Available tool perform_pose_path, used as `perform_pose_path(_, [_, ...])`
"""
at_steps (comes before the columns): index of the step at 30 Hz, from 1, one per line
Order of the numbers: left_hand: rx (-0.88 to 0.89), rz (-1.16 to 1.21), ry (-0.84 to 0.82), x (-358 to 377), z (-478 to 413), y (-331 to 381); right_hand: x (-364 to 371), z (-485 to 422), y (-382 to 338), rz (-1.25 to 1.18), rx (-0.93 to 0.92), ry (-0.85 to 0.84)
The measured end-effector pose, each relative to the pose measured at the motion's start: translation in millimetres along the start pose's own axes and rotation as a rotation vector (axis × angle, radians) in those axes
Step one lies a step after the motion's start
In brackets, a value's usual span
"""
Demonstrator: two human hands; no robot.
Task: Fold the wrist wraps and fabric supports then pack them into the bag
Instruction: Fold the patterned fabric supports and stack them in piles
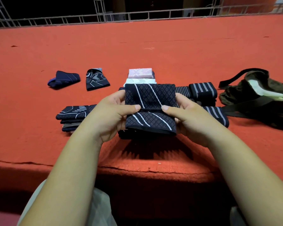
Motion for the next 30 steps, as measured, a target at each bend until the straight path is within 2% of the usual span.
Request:
perform_pose_path(5, [0.006, 0.084, -0.001, -3, 0, 2, -4, 0, 6, -0.147, 0.050, -0.003])
perform_pose_path(10, [-0.033, 0.240, 0.057, -3, 2, 2, 2, 3, 2, -0.488, 0.077, -0.035])
perform_pose_path(12, [-0.038, 0.314, 0.081, -4, 2, 3, 4, 4, 0, -0.506, 0.086, -0.049])
perform_pose_path(14, [-0.062, 0.294, 0.086, -4, 3, 3, 4, 4, -3, -0.392, 0.086, -0.033])
perform_pose_path(16, [-0.106, 0.173, 0.036, 5, 6, 3, -2, 2, -7, -0.240, 0.025, 0.017])
perform_pose_path(18, [-0.099, 0.078, 0.005, 11, 7, 4, -3, 0, -11, -0.188, -0.041, 0.041])
perform_pose_path(22, [-0.049, 0.030, 0.083, 2, 8, 4, 10, 1, -12, -0.178, -0.039, -0.037])
perform_pose_path(25, [-0.027, -0.003, 0.148, -9, 7, 5, 13, 3, -11, 0.028, -0.027, -0.070])
perform_pose_path(28, [-0.007, -0.076, 0.179, -15, 7, 6, -1, 4, -20, 0.351, -0.086, 0.107])
perform_pose_path(30, [-0.006, -0.113, 0.233, -20, 10, 8, -4, 5, -25, 0.389, -0.145, 0.204])
Point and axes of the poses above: each hand's wrist, its own z-axis away from the middle knuckle, its own x-axis out of the palm, y = z × x, the point moved 10 cm from there along -z, towards the middle knuckle, and after that the axes turned 7 degrees about -y, right-handed, at the moved point
